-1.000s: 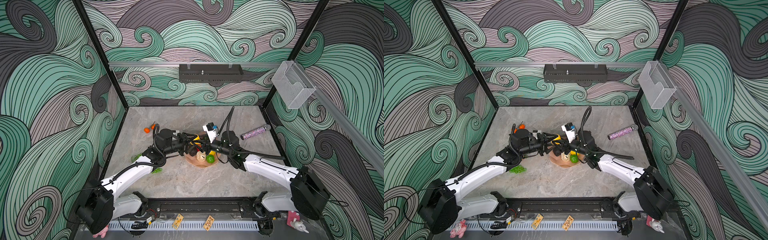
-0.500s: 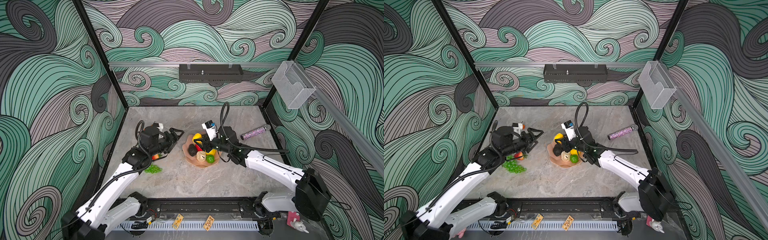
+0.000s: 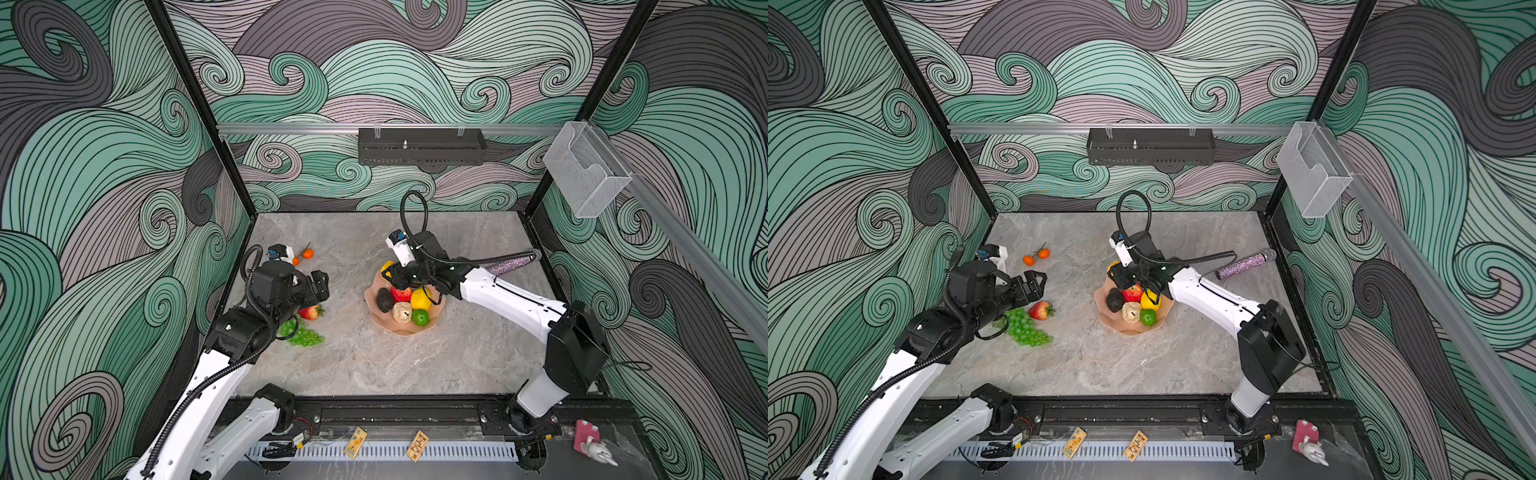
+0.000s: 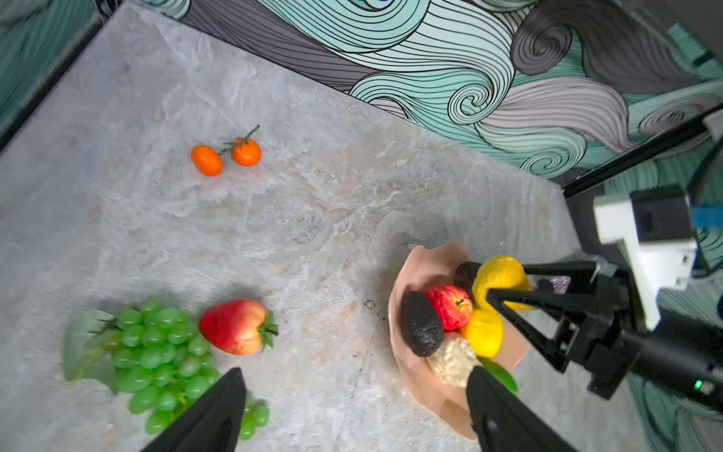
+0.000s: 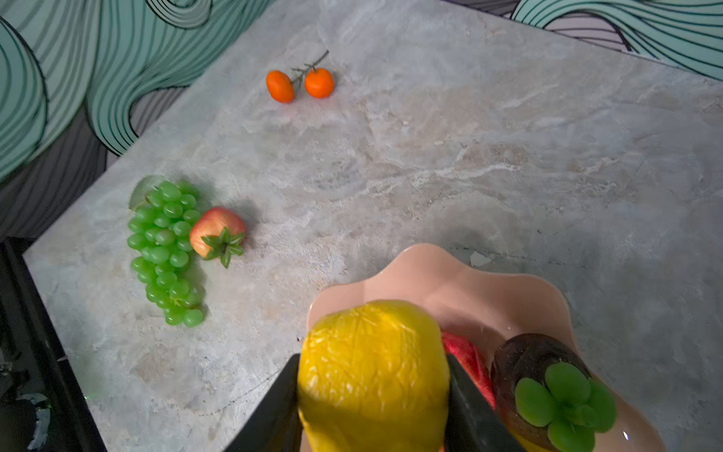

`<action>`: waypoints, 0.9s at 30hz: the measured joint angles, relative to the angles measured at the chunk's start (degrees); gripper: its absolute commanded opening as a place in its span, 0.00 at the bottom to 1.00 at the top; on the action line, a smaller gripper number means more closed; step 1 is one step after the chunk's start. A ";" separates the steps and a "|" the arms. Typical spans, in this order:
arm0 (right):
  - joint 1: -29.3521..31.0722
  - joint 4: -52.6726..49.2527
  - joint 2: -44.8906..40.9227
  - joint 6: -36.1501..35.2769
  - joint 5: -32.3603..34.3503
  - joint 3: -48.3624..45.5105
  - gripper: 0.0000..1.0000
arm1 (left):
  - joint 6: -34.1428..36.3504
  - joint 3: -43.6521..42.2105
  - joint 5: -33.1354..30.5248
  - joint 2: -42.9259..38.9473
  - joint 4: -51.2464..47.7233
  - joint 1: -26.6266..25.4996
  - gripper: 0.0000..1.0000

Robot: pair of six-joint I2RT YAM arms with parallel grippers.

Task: Place and organize the fake fruits in the fruit bowl
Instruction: 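Lower the yellow lemon into the bowl with the right gripper while left withdraws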

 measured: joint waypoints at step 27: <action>0.39 -17.27 20.98 -6.91 5.70 19.58 0.46 | 14.64 -5.29 -6.34 -7.67 -0.55 0.02 0.91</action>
